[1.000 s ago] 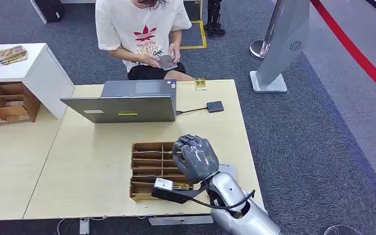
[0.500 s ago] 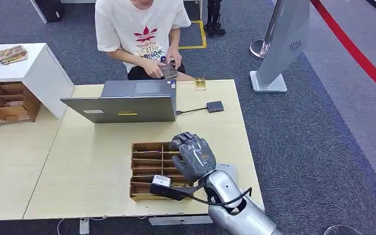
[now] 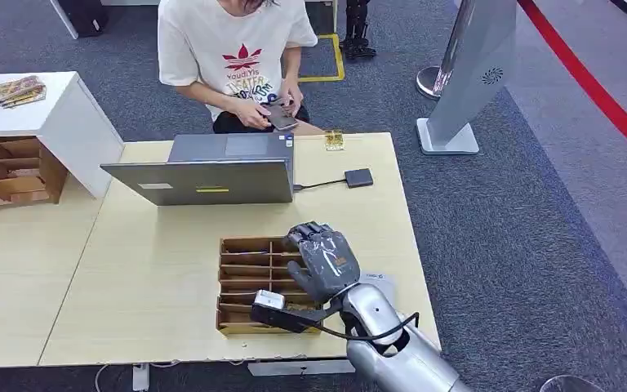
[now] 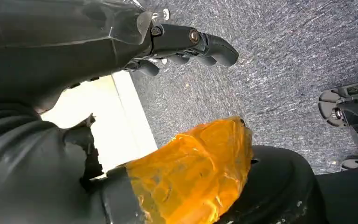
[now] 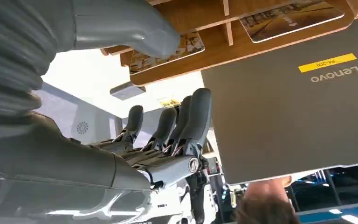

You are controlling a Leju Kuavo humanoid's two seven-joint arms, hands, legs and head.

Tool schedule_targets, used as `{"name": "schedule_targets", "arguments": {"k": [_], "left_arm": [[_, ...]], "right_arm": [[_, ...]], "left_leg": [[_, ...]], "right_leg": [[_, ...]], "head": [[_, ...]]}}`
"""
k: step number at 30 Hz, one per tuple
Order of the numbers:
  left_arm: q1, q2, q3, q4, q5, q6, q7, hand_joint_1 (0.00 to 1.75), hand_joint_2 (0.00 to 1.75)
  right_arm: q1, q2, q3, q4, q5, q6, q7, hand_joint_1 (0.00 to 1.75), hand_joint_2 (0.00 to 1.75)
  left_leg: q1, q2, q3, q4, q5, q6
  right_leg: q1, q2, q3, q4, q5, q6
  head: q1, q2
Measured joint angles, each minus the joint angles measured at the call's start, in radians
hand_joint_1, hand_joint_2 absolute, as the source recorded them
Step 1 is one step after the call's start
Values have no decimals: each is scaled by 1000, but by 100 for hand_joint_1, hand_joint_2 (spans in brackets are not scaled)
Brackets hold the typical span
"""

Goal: Pass the card to the sensor for recognition and then transmit it.

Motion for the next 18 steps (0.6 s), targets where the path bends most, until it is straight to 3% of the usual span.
{"name": "schedule_targets", "arguments": {"k": [2, 18], "left_arm": [[0, 0, 0, 0, 0, 0, 0, 0, 0], [-1, 0, -14, 0, 0, -9, 1, 0, 0]], "right_arm": [[-1, 0, 0, 2, 0, 3, 0, 93, 175], [-20, 8, 0, 43, -4, 14, 0, 87, 175]], "left_leg": [[0, 0, 0, 0, 0, 0], [0, 0, 0, 0, 0, 0]], "right_leg": [[0, 0, 0, 0, 0, 0], [0, 0, 0, 0, 0, 0]], "head": [[0, 0], [0, 0]]}}
